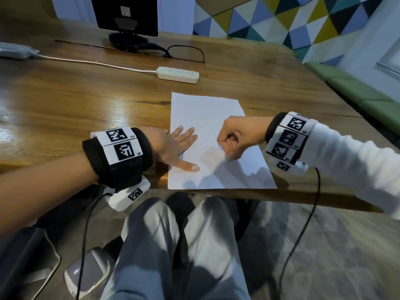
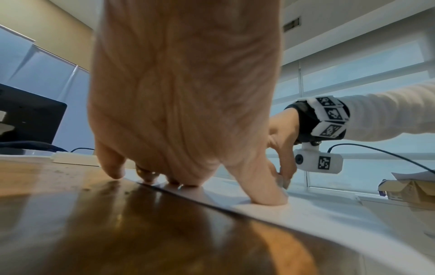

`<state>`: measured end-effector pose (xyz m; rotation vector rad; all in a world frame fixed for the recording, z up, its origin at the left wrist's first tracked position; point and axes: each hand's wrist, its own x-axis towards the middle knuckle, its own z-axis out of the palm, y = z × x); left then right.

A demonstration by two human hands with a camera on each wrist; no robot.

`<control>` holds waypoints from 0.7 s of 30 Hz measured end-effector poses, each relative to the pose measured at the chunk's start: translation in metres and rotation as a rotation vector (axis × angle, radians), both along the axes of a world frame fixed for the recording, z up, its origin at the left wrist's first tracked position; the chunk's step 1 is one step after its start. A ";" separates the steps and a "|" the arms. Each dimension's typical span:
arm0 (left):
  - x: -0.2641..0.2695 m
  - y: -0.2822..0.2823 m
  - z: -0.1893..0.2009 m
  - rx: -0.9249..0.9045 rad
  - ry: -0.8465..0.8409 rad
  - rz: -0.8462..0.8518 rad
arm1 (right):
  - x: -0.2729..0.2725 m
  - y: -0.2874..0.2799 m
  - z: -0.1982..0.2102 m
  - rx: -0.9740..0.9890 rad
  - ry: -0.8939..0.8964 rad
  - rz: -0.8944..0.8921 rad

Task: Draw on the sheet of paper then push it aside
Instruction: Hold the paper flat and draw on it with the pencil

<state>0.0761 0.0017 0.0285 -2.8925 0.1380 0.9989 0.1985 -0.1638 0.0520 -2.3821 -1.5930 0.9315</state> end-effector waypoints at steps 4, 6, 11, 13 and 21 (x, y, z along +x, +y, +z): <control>0.001 0.000 -0.002 -0.010 -0.008 0.001 | 0.001 0.003 0.003 -0.063 0.029 0.018; 0.000 0.000 -0.001 -0.013 -0.011 0.002 | 0.000 0.004 -0.001 0.038 0.004 -0.033; 0.001 0.008 0.008 0.002 -0.007 -0.033 | -0.007 -0.009 0.002 -0.014 0.070 -0.067; 0.004 0.011 0.017 0.030 -0.011 -0.067 | -0.007 0.001 0.003 0.060 -0.039 -0.083; 0.008 0.019 0.012 0.017 0.015 -0.078 | -0.017 0.013 -0.006 0.000 -0.010 -0.086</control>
